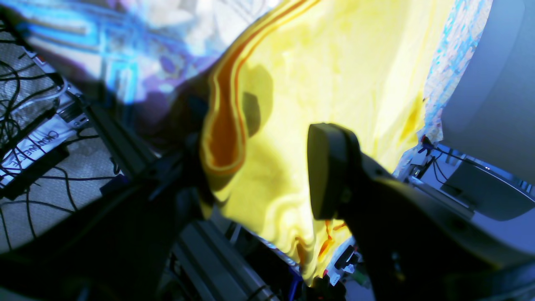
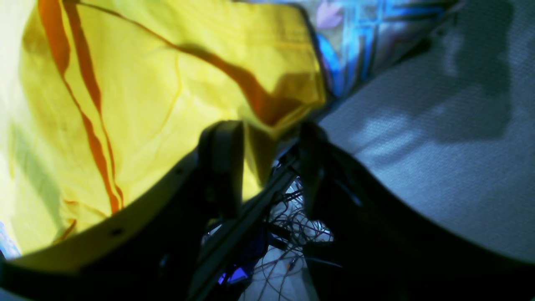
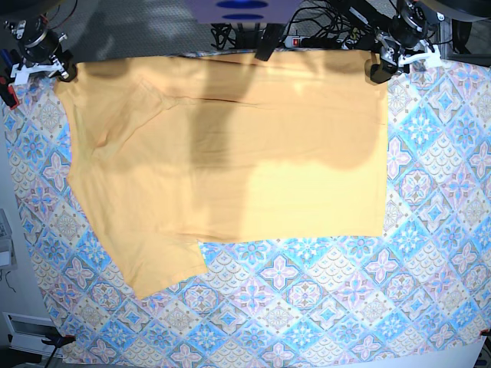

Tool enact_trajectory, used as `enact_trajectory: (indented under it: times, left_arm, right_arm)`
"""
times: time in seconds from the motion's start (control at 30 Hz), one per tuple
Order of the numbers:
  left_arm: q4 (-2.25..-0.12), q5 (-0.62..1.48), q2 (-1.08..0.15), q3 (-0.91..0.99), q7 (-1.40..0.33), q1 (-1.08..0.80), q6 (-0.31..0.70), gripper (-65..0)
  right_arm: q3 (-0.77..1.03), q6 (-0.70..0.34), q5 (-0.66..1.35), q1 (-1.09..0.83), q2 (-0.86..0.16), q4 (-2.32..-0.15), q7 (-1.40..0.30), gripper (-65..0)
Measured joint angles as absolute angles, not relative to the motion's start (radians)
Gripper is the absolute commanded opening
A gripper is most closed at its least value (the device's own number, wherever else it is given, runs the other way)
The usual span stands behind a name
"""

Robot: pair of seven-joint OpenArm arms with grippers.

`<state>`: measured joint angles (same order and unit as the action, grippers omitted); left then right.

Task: Fold the T-shirt properly
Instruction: 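Release the shirt edge and raise both grippers, then move both grippers down onto the shirt's side edges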

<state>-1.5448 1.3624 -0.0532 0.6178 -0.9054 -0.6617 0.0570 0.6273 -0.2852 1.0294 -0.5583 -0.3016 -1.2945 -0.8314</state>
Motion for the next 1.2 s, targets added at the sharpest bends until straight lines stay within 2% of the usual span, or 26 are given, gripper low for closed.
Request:
enact_trajectory:
  times: [0.13,0.27,0.5,0.63,0.8,1.0,1.2]
  left_arm:
    - [-1.545,1.363,-0.053,0.619,-0.905,-0.662,0.057,-31.6]
    - [-1.545,1.363,-0.054,0.619,-0.905,-0.662,0.057,-26.3]
    - [-1.545,1.362,-0.055,0.657,-0.910,-0.663,0.058,-25.2]
    - [-1.545,1.355,-0.058,0.715,-0.970,-0.665,0.057,-25.2]
    - [-1.545,1.356,-0.059,0.770,-0.984,-0.665,0.058,-25.2]
    - [-1.549,1.354,-0.059,0.779,-0.990,-0.628,0.057,-25.2]
    - [-1.695,1.356,-0.086,0.776,-0.985,-0.615,0.057,-25.2]
  right_arm:
    - [0.686,-0.284,1.029,-0.560,-0.308,-1.295,-0.823,-35.2]
    - [0.709,-0.284,1.029,-0.559,-0.305,-1.295,-0.828,-31.4]
    - [0.712,-0.284,1.028,-0.552,-0.306,-1.300,-0.831,-31.6]
    - [0.714,-0.284,1.017,-0.534,-0.306,-1.341,-0.830,-31.6]
    - [0.716,-0.283,0.907,-0.496,-0.307,-1.431,-0.828,-31.6]
    - [0.702,-0.287,0.905,-0.465,-0.305,-1.475,-0.832,-31.6]
    - [0.605,-0.294,0.907,-0.402,-0.308,-1.530,-0.839,-31.6]
